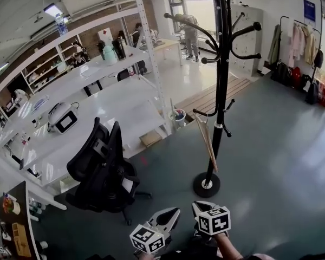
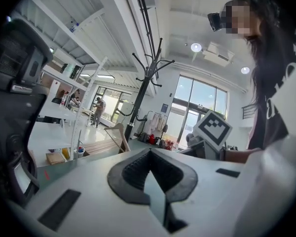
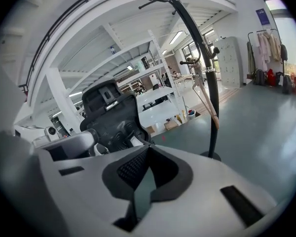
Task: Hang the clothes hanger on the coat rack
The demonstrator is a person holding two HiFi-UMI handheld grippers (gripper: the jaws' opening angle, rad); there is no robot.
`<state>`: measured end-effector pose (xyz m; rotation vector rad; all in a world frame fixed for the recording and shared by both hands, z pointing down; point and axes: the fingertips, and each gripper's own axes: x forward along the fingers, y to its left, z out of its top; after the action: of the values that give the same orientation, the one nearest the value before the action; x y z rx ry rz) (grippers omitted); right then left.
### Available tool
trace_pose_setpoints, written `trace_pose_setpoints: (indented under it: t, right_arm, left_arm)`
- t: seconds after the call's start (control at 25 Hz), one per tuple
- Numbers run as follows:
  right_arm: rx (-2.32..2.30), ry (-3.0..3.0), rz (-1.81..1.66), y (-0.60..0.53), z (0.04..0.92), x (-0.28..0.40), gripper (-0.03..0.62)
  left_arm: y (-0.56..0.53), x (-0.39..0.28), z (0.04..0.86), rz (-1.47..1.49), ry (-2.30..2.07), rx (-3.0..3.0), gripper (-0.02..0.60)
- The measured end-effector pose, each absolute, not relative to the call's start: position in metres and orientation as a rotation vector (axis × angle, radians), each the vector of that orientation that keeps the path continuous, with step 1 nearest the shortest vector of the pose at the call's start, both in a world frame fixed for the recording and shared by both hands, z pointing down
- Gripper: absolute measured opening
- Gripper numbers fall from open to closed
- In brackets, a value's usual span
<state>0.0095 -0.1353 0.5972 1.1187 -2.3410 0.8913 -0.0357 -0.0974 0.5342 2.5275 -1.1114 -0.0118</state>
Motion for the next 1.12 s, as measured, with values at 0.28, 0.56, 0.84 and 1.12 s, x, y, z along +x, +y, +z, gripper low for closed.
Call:
trace_pose_setpoints:
  t: [0.28,0.56,0.84,1.12]
  right_arm:
    - [1.212,-2.334,0.909,-0.069,0.592,-0.023,0.009]
    - [1.308,-2.26,0.956,0.012,0.606,-0.021,0.009]
    - [1.412,-2.209,0.944,0.055,0.6,0.01,0.009]
    - [1.434,-2.23,0.906,0.065,0.583,0.041,0.009]
  left_arm:
    - [-0.038,-0.092,0.543,-0.024,-1.102,2.518,0.0]
    - [0.018,-0.096,0.568,0.0,-0.973,2.51,0.0]
    - [0.052,-0.052,0.555,-0.022,-0.814,2.58,0.0]
    - [0.066,-0.022,0.538,-0.038,-0.817,2.613,0.0]
